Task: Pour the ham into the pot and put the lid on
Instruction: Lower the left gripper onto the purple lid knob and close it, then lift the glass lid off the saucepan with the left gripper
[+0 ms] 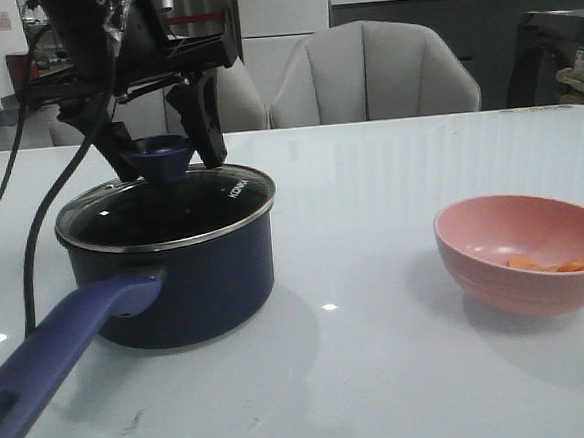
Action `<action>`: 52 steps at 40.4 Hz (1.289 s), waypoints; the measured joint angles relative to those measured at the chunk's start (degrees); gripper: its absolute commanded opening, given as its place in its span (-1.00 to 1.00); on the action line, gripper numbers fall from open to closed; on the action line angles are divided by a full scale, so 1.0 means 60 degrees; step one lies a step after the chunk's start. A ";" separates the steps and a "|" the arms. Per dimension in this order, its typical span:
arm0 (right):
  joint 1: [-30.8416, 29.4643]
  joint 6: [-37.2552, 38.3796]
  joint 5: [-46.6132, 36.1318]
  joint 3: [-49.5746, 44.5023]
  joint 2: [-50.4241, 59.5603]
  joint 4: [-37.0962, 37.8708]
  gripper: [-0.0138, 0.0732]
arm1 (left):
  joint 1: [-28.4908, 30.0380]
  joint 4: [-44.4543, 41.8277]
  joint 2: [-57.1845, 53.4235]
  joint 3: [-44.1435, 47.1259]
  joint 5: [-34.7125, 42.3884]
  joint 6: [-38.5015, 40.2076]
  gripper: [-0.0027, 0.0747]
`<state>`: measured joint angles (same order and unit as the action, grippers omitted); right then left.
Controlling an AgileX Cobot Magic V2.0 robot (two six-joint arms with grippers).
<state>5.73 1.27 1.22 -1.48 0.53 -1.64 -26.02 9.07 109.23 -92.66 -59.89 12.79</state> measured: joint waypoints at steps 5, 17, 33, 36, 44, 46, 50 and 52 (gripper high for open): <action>0.0000 0.0000 0.0000 0.0000 0.0000 0.0000 -0.34 | 0.0000 0.0016 0.0000 0.0000 0.0015 0.0037 -0.37; 0.0000 0.0000 0.0016 0.0000 0.0000 0.0000 -0.34 | 0.0017 0.0014 0.0175 -0.0520 -0.0148 0.0044 -0.37; 0.0000 0.0000 0.0016 0.0000 0.0000 0.0000 -0.34 | -0.0001 -0.0123 0.0274 -0.1095 -0.0718 0.0029 -0.37; 0.0000 0.0000 0.0016 0.0000 0.0000 0.0000 -0.34 | -0.0001 -0.0160 0.0274 -0.1095 -0.0755 0.0029 -0.37; 0.0000 0.0000 0.0016 0.0000 0.0000 0.0000 -0.34 | -0.0001 -0.0182 0.0274 -0.1095 -0.0755 -0.0013 -0.37; 0.0000 0.0000 0.0016 0.0000 0.0000 0.0000 -0.34 | -0.0001 -0.0182 0.0231 -0.1095 -0.0755 -0.0030 -0.37; 0.0000 0.0000 0.0016 0.0000 0.0000 0.0000 -0.34 | -0.0001 -0.0182 0.0122 -0.1099 -0.0763 -0.0090 -0.37; 0.0000 0.0000 0.0016 0.0000 0.0000 0.0000 -0.34 | -0.0001 -0.0182 0.0080 -0.1115 -0.0763 -0.0148 -0.37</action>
<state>5.73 1.27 1.31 -1.48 0.53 -1.64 -26.03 7.98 109.72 -99.35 -64.47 11.90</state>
